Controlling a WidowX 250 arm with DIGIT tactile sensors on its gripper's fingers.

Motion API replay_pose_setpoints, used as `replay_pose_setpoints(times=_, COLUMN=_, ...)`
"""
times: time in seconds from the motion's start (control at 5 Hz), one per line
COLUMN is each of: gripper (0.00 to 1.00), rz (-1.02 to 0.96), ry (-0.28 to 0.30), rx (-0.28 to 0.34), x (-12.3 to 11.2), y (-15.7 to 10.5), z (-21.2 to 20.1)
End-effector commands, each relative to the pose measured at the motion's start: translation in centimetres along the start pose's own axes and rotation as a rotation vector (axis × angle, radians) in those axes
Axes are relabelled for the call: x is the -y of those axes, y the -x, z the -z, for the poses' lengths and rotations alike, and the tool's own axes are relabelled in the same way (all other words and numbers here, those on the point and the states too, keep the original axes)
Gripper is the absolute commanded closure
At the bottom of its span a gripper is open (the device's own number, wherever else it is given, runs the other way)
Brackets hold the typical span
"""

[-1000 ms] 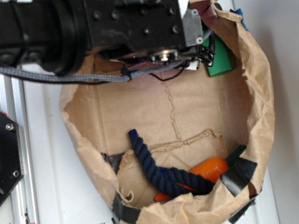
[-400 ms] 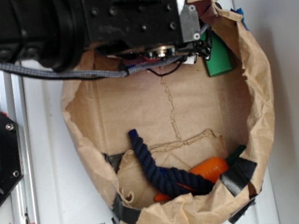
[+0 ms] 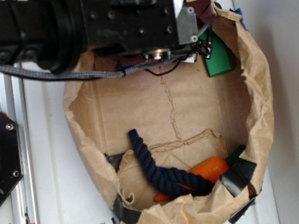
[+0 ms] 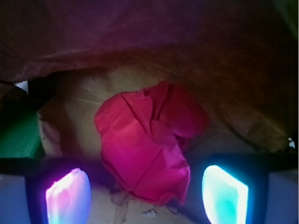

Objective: Grab the red paper.

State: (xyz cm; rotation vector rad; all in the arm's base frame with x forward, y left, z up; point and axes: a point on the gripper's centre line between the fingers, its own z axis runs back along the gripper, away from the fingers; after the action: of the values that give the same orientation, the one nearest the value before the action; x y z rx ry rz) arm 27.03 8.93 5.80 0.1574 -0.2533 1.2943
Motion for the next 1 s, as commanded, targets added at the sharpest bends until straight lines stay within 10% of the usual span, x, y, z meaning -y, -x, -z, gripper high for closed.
replay_pose_setpoints(times=0.0, gripper=0.0, rz=-0.094, ry=0.039, rx=0.018, x=-0.52, y=-2.94, z=-0.81)
replay_pose_setpoints(times=0.8, gripper=0.0, rz=-0.096, ry=0.05, rx=0.011, x=-0.4, y=-3.15, z=-0.81)
